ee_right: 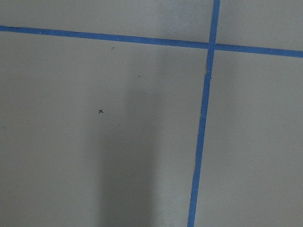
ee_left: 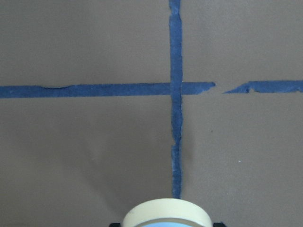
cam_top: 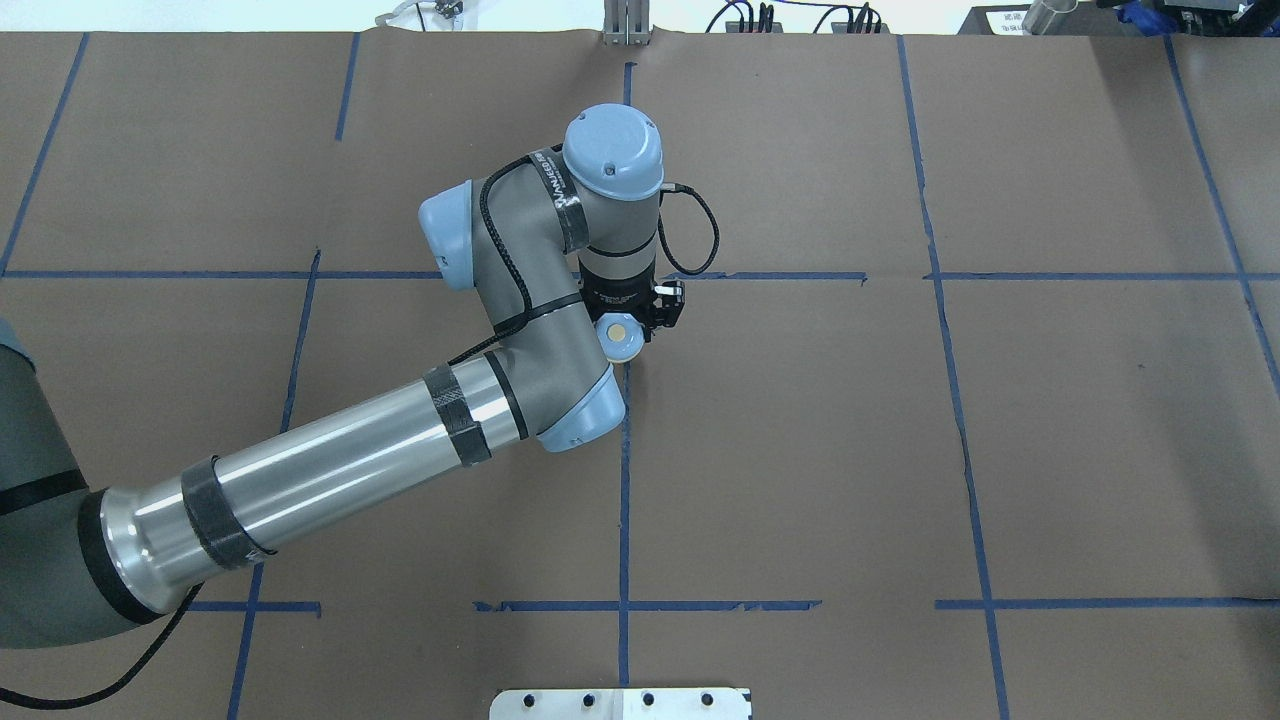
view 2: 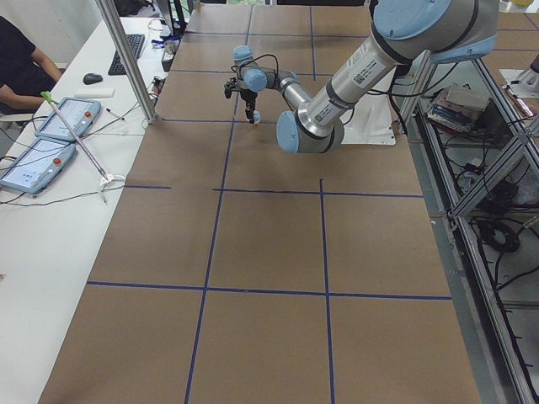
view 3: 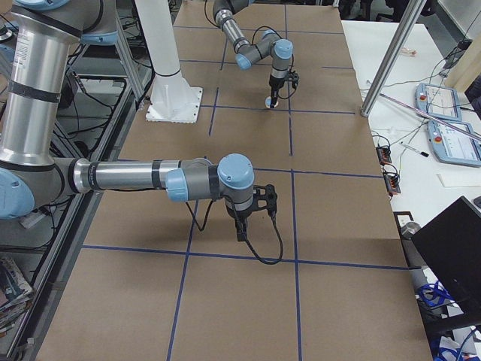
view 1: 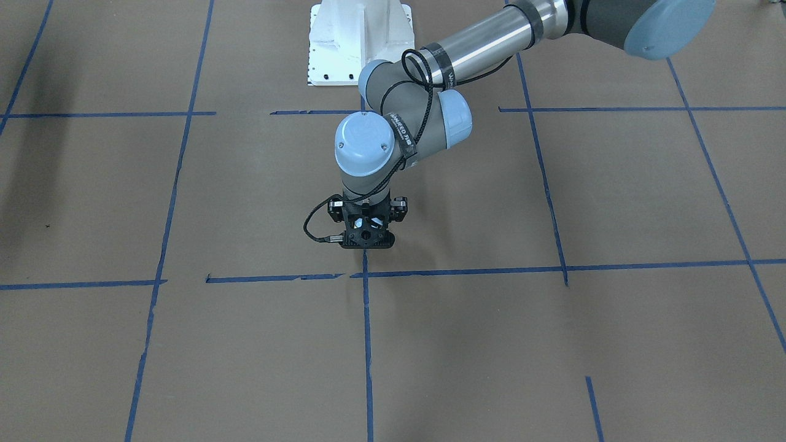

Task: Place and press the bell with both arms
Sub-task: 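Lower the bell onto the tape crossing and open the left gripper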

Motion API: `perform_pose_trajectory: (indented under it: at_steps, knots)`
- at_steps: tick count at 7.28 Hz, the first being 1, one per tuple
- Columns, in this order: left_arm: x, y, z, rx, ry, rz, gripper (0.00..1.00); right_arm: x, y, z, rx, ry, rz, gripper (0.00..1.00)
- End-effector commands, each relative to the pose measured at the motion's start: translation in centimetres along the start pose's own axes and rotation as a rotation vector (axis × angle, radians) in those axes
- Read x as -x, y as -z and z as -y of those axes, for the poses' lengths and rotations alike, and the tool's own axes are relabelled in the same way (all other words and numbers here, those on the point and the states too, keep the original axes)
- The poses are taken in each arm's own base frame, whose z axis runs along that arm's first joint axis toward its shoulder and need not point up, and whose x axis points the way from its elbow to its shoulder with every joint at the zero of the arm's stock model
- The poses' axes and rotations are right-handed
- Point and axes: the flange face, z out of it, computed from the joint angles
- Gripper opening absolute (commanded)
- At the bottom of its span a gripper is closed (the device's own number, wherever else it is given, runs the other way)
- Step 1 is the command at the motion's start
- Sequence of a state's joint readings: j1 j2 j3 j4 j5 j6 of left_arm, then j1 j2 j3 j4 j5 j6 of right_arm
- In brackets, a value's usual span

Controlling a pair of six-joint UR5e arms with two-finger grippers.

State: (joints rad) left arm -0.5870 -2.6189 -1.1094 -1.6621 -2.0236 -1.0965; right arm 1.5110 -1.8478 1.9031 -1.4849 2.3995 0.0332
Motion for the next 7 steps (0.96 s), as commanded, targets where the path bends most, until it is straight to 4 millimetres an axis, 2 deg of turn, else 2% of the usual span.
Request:
perform_pose_trajectory:
  at_steps: [1,3,4,5,6,7]
  knots:
    - [-0.7,-0.7,-0.3,0.003,-0.005,0.005,0.41,-0.1,0.0,0.0,0.001,-0.002,0.0,1.0]
    - [-1.0,-1.1,-0.7,0.003,-0.015,0.002,0.65,-0.1,0.0,-0.1,0.001,-0.004,0.001,1.0]
    - [-1.2,-1.5,-0.8,-0.039,-0.024,0.024,0.86,-0.1,-0.1,-0.2,0.002,-0.003,0.001,1.0]
    - [-1.0,-1.5,-0.6,-0.05,-0.027,0.027,0.87,-0.1,-0.1,-0.2,0.003,-0.004,0.0,1.0]
    - [-0.8,-1.2,-0.2,-0.057,-0.029,0.024,1.0,-0.1,-0.1,-0.2,0.003,-0.004,0.001,1.0]
    - [-0.1,0.6,1.5,-0.091,-0.013,-0.002,1.0,-0.1,-0.1,-0.2,0.003,-0.004,0.001,1.0]
